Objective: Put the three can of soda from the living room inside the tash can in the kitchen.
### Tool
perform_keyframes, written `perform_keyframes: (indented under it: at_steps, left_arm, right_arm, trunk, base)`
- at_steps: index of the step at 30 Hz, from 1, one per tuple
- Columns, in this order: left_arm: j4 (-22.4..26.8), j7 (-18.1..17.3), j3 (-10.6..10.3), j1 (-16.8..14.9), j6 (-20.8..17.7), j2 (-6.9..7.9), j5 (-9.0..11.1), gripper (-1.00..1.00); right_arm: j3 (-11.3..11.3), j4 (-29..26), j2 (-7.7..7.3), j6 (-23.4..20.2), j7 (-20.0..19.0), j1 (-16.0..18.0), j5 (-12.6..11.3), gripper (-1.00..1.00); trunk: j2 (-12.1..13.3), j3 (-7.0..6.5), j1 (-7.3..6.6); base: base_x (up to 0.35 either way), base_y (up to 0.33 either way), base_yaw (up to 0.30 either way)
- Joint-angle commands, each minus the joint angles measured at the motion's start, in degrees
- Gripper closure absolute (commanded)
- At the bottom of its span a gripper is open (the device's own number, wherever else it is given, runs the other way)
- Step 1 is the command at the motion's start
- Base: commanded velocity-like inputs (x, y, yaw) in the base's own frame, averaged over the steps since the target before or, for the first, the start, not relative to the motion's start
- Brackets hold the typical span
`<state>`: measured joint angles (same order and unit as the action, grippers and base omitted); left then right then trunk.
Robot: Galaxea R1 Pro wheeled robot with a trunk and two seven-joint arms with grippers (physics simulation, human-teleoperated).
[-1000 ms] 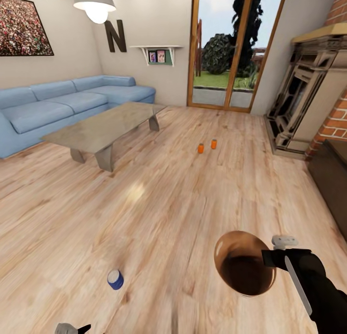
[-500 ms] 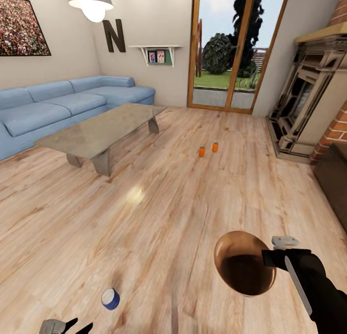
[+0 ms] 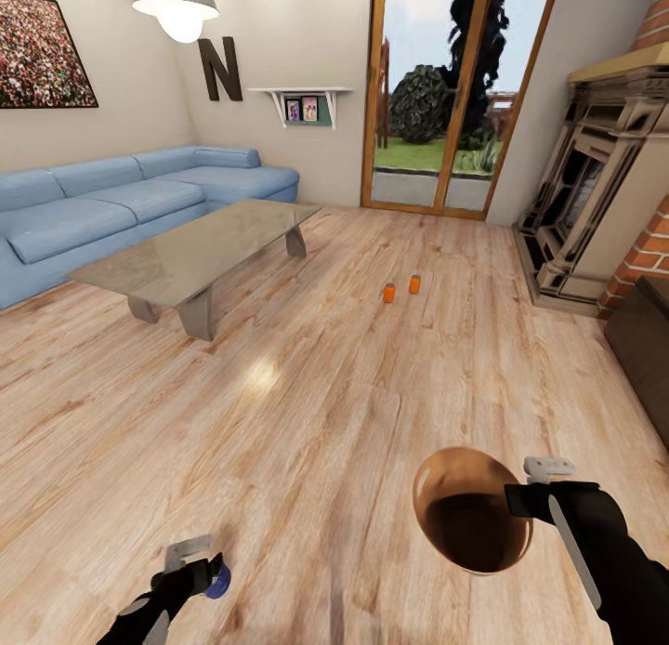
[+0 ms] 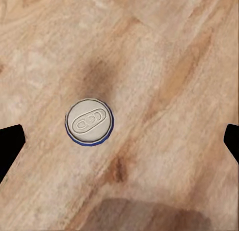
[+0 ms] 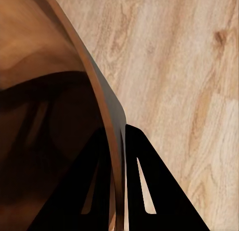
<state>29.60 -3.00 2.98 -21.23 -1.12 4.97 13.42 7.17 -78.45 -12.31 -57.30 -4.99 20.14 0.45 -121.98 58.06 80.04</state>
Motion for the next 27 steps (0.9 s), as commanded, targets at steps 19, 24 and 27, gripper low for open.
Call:
perform_keyframes:
  at_steps: [19, 24, 27]
  left_arm:
    - [-2.5, 4.2, -0.1, -1.9, 6.1, -0.05, -0.2, -1.00]
    - [-2.5, 4.2, -0.1, -1.9, 6.1, -0.05, -0.2, -1.00]
    - [-2.4, 4.2, -0.1, -1.9, 6.1, -0.05, -0.2, -1.00]
  right_arm:
    - [-0.8, 0.7, 0.08, 0.0, -0.3, 0.0, -0.5, 1.00]
    - [-0.8, 0.7, 0.09, 0.0, -0.3, 0.0, -0.5, 1.00]
    - [-0.8, 0.7, 0.08, 0.0, -0.3, 0.0, -0.5, 1.00]
  trunk:
    - [0.0, -0.01, 0.00]
    - [0.0, -0.01, 0.00]
    - [0.0, 0.00, 0.00]
  base:
    - [0.111, 0.000, 0.000]
    - [0.216, 0.000, 0.000]
    - [0.075, 0.000, 0.000]
